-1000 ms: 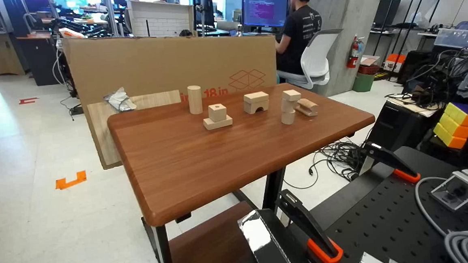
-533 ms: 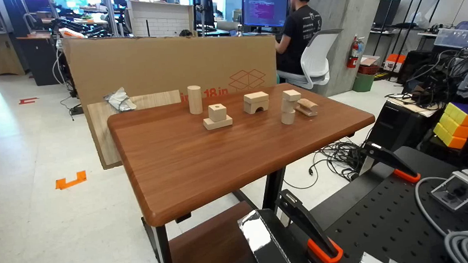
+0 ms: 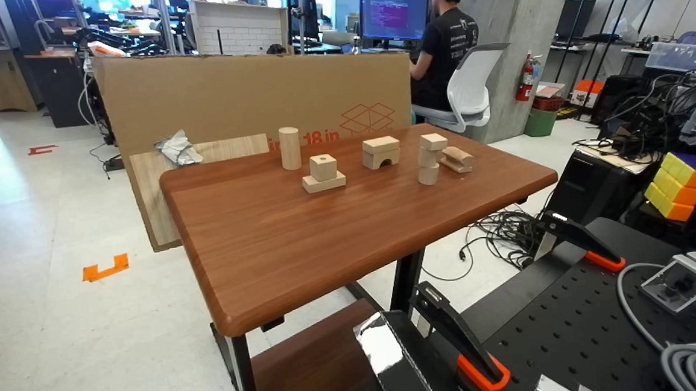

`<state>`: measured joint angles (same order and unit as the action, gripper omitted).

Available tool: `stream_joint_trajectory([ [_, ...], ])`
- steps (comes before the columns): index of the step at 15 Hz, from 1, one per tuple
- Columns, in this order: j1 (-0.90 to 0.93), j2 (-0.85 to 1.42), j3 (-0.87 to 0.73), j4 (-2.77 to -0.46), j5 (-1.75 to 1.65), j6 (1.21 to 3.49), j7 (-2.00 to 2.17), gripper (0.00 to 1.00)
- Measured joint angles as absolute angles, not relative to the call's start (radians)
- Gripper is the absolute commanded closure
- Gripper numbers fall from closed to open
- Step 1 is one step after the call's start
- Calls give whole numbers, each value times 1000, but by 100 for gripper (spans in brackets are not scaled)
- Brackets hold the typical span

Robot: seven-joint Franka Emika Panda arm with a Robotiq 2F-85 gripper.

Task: Lift the square block from the left and set it on the rectangular block on the right

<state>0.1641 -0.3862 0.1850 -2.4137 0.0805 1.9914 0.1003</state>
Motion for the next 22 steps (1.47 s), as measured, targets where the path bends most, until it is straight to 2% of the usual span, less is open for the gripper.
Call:
stream_joint_trajectory([
  [13,124,108,157,-2243,-43,2247,299,0],
  [22,123,327,80,-2115,-52,2333,292,0],
])
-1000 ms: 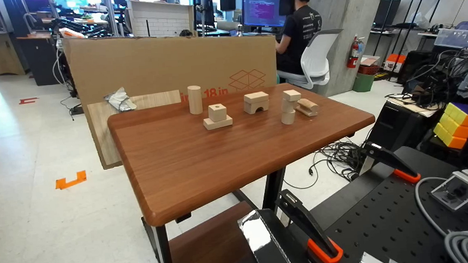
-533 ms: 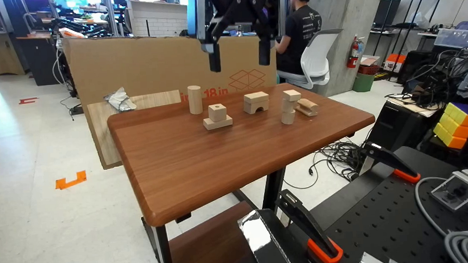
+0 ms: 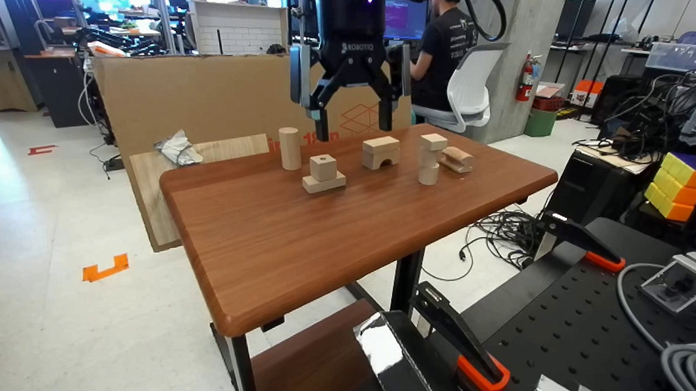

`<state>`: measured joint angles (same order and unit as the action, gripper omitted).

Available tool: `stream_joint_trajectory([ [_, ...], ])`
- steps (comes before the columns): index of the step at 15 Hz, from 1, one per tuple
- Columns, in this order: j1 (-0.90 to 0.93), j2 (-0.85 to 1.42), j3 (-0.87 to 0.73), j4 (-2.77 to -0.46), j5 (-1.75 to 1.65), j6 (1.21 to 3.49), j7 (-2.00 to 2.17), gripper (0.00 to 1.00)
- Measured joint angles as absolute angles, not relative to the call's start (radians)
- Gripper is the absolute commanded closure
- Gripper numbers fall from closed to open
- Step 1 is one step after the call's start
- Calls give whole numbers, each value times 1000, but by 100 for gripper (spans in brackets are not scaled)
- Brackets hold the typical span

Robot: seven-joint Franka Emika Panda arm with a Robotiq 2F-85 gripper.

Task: Lift the square block from the left and set it on the rectangular block on the right

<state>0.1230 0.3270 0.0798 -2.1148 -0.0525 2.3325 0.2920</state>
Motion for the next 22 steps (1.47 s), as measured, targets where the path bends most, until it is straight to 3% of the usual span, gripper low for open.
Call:
stream_joint_trajectory([
  [14,154,507,57,-1961,-56,2360,292,0],
  [15,159,518,54,-1951,-58,2360,292,25],
  [16,164,529,51,-1940,-62,2360,292,26],
  [22,177,576,35,-1889,-93,2354,292,73],
])
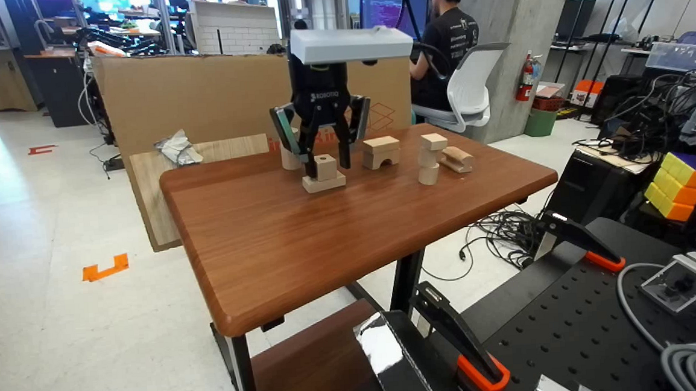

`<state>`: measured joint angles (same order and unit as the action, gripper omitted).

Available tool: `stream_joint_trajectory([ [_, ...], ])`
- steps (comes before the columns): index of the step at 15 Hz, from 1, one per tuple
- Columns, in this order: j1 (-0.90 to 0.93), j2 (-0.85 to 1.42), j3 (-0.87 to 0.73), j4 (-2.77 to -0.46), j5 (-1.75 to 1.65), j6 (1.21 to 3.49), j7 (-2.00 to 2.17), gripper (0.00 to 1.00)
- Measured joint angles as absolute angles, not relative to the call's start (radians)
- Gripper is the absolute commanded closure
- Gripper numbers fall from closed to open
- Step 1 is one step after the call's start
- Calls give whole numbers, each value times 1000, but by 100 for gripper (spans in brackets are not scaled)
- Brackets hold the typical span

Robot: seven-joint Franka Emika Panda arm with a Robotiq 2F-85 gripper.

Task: Lift the square block from the left and set it on the rectangular block on the right

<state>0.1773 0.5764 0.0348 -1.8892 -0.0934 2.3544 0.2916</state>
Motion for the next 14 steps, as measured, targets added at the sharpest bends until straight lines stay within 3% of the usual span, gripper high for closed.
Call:
stream_joint_trajectory([
  [2,179,579,34,-1884,-94,2353,288,88],
  [3,179,579,34,-1882,-94,2353,285,91],
  [14,144,511,30,-1883,-81,2333,242,91],
])
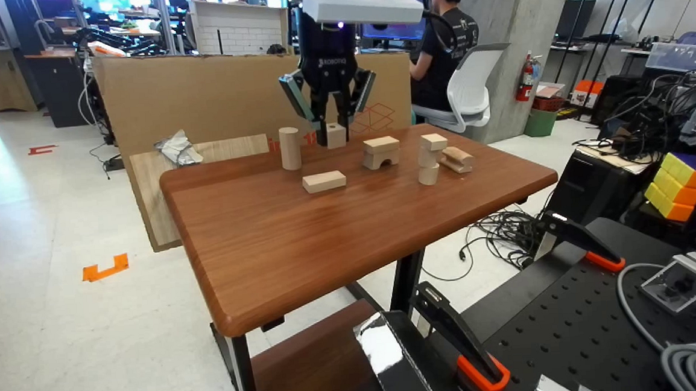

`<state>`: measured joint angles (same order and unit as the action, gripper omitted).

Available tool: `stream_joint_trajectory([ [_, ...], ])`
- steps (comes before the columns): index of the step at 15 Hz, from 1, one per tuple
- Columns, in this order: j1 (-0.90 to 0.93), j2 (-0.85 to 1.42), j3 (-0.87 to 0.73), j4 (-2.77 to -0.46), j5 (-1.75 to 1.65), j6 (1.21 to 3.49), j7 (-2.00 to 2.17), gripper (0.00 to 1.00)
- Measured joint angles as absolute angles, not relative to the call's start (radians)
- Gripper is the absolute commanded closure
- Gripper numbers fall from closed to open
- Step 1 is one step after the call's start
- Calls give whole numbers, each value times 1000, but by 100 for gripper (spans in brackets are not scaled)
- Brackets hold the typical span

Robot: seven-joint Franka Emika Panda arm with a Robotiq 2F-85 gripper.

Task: Lift the square block from the left and set it on the rectangular block on the right

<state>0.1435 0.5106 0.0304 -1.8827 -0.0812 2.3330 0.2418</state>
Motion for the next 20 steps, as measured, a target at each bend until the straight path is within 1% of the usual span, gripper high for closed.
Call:
stream_joint_trajectory([
  [8,46,491,16,-1877,-36,2265,177,91],
  [20,32,515,-3,-1851,-37,2228,136,91],
])
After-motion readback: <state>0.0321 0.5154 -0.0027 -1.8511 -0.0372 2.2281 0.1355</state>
